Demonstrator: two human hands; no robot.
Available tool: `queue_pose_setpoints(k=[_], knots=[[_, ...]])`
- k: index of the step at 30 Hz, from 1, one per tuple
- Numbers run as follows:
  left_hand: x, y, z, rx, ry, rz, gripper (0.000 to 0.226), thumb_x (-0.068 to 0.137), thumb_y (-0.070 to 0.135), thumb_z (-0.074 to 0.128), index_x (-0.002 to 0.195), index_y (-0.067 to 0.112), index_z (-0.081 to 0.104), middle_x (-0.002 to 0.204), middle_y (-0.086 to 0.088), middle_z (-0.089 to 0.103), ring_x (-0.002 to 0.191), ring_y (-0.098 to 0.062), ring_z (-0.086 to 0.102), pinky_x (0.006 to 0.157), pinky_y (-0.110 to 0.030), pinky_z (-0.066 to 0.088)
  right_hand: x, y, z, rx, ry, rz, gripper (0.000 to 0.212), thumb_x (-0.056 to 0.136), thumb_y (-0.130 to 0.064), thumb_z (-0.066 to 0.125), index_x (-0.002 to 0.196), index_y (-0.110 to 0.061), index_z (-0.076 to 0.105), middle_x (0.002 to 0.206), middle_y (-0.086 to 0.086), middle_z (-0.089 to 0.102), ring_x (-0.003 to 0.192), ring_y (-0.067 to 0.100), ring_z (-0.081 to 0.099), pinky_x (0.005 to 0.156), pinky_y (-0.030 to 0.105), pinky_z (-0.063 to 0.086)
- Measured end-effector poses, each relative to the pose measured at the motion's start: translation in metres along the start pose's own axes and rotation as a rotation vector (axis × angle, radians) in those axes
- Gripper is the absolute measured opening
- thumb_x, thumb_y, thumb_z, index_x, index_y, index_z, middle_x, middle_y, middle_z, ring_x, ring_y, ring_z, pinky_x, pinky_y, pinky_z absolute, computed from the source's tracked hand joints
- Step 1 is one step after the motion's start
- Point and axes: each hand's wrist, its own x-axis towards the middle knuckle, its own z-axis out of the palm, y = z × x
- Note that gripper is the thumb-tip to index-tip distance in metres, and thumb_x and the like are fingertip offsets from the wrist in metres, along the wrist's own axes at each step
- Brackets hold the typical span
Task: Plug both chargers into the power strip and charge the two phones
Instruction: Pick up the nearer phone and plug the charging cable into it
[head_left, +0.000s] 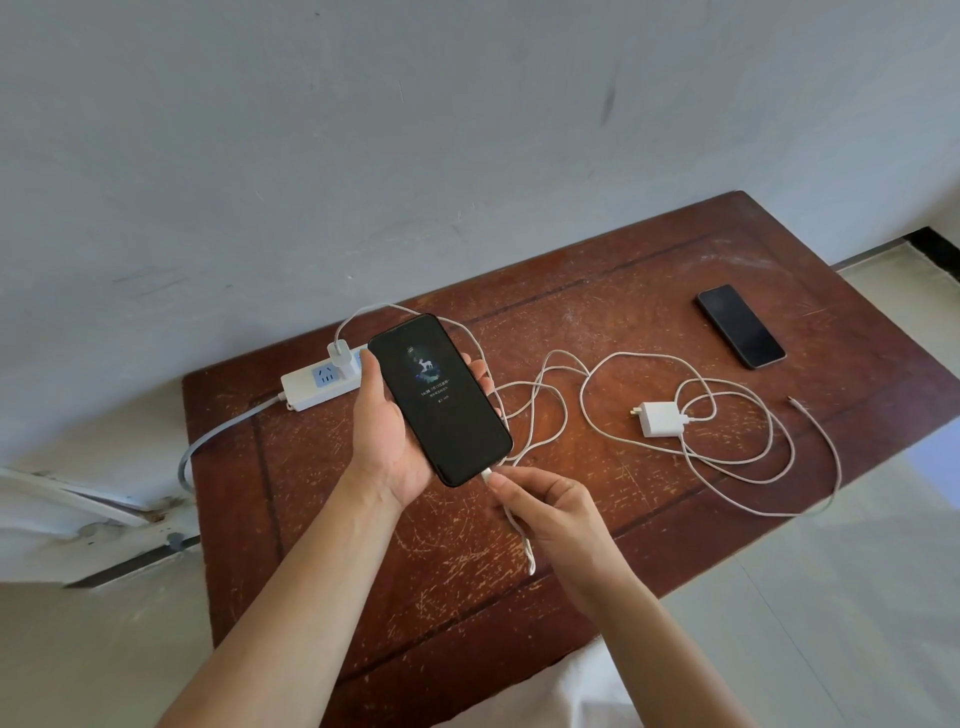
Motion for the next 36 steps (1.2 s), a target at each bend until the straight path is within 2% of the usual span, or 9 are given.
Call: queue_pose_setpoints(k=[3,6,11,18,22,30,36], knots=[[-0.001,0.001,0.000,0.025,-0.001,-0.034,0.081,0.085,0.079,0.042,0.132,0.016,0.065,0.135,-0.019,0.064,0.127,-0.037,0.059,0.094,-0.054,0.053,0.002,-0.004,-0.001,0.058,0.027,0.004,0.028,0.090,-0.047,0.068,0.107,-0.028,0.080,0.089,0.012,0.073,0.079,0.015,0.064,0.075,0.023,0.055],[-0.002,0.001,-0.001,0.093,0.029,-0.039,0.077,0.086,0.078,0.041,0.130,0.020,0.067,0.134,-0.018,0.065,0.124,-0.035,0.062,0.093,-0.053,0.055,0.004,-0.004,-0.002,0.101,0.056,0.005,0.033,0.094,-0.047,0.061,0.103,-0.023,0.081,0.100,0.016,0.076,0.087,0.017,0.069,0.083,0.028,0.058],[0.001,-0.001,-0.003,0.188,0.130,0.030,0.067,0.091,0.077,0.032,0.123,0.032,0.070,0.133,-0.012,0.068,0.119,-0.036,0.066,0.101,-0.061,0.050,0.005,-0.001,-0.001,0.120,0.049,0.001,0.032,0.089,-0.044,0.063,0.107,-0.024,0.080,0.097,0.007,0.079,0.083,0.014,0.070,0.073,0.022,0.057],[0.001,0.000,-0.007,0.204,0.135,0.018,0.072,0.092,0.076,0.032,0.137,0.028,0.060,0.139,-0.014,0.062,0.124,-0.037,0.061,0.107,-0.062,0.044,0.007,0.002,-0.002,0.114,0.034,0.023,0.028,0.093,-0.041,0.063,0.108,-0.024,0.080,0.099,0.008,0.078,0.086,0.015,0.069,0.080,0.027,0.056],[0.002,0.001,-0.008,0.204,0.128,0.010,0.071,0.091,0.076,0.032,0.136,0.029,0.061,0.139,-0.015,0.062,0.124,-0.037,0.061,0.108,-0.063,0.042,0.008,0.001,-0.002,0.114,0.029,0.027,0.029,0.092,-0.040,0.063,0.108,-0.024,0.079,0.100,0.008,0.079,0.086,0.015,0.070,0.080,0.027,0.056],[0.003,0.000,-0.012,0.190,0.139,-0.007,0.069,0.094,0.073,0.031,0.136,0.028,0.061,0.136,-0.010,0.066,0.119,-0.033,0.066,0.098,-0.055,0.053,0.011,0.002,-0.002,0.107,0.029,0.038,0.026,0.097,-0.035,0.062,0.110,-0.020,0.079,0.100,0.008,0.079,0.086,0.014,0.070,0.079,0.026,0.055],[0.001,0.001,-0.016,0.171,0.119,-0.004,0.067,0.091,0.073,0.037,0.134,0.028,0.063,0.137,-0.014,0.064,0.125,-0.037,0.061,0.110,-0.062,0.040,0.013,0.006,-0.002,0.087,0.033,0.031,0.024,0.100,-0.029,0.060,0.110,-0.018,0.079,0.100,0.010,0.079,0.086,0.017,0.069,0.081,0.030,0.054]])
